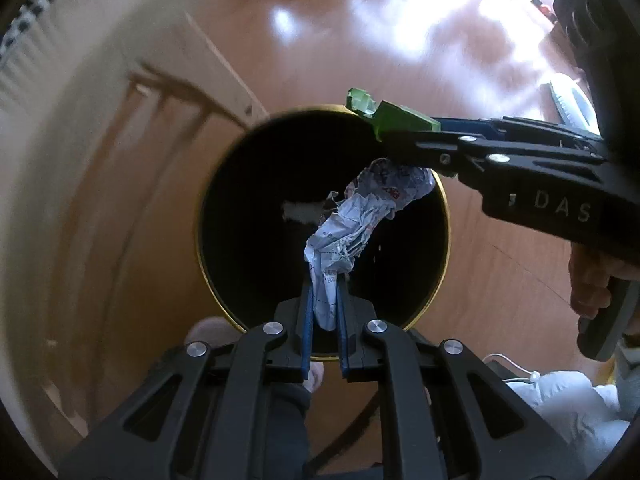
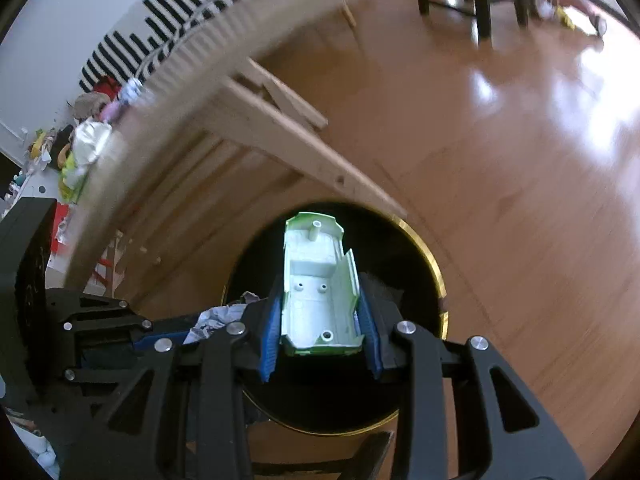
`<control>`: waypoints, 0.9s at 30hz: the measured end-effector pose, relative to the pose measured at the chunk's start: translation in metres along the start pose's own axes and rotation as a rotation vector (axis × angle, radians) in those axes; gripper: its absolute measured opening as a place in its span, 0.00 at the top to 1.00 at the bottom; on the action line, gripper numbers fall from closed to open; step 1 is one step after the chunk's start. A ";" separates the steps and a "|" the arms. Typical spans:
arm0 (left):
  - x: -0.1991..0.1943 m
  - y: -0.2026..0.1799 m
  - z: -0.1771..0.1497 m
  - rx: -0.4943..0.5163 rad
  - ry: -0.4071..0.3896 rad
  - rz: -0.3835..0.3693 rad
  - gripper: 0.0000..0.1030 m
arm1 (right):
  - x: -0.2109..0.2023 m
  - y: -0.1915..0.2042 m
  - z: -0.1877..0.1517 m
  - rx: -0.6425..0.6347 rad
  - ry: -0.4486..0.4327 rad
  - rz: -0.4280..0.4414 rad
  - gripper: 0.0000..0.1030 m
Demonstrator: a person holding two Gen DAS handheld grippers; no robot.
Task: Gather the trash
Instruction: 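Carry both items to the black bin and release them inside, then return both tools to the table over the remaining trash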
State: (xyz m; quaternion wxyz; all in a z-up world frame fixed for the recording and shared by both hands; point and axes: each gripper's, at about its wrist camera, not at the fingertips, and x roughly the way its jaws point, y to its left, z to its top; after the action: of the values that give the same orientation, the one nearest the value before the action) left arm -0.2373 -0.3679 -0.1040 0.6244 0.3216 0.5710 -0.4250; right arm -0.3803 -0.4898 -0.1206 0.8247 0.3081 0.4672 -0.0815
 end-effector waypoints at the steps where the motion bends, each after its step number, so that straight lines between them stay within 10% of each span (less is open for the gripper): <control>1: 0.003 0.003 -0.002 -0.007 0.008 -0.003 0.91 | 0.007 -0.002 -0.002 0.009 0.015 0.007 0.66; 4: 0.003 0.011 -0.006 -0.033 -0.003 -0.011 0.87 | 0.012 -0.001 0.002 0.015 0.038 0.024 0.66; 5: 0.002 0.010 -0.006 -0.041 -0.009 -0.010 0.68 | 0.012 -0.001 0.004 0.019 0.048 0.037 0.54; 6: 0.000 0.009 -0.007 -0.045 -0.014 -0.014 0.28 | 0.009 -0.004 0.005 0.030 0.039 0.057 0.43; 8: -0.014 0.003 -0.009 -0.038 -0.094 -0.010 0.06 | -0.004 -0.011 0.010 0.040 -0.002 0.064 0.31; 13: -0.068 -0.012 -0.009 -0.029 -0.258 0.037 0.06 | -0.055 -0.005 0.018 0.007 -0.148 0.051 0.05; 16: -0.121 0.003 -0.024 -0.093 -0.391 0.032 0.06 | -0.083 0.021 0.024 -0.102 -0.276 -0.028 0.06; 22: -0.218 0.088 -0.078 -0.294 -0.594 0.261 0.06 | -0.083 0.093 0.057 -0.294 -0.336 -0.079 0.06; 27: -0.225 0.204 -0.147 -0.497 -0.508 0.555 0.06 | -0.046 0.171 0.081 -0.429 -0.274 -0.048 0.06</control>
State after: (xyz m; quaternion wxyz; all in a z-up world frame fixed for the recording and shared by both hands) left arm -0.1158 -0.1129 0.0802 0.8934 0.1883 0.3767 -0.1568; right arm -0.2752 -0.4076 0.0215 0.9247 0.1010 0.3647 -0.0409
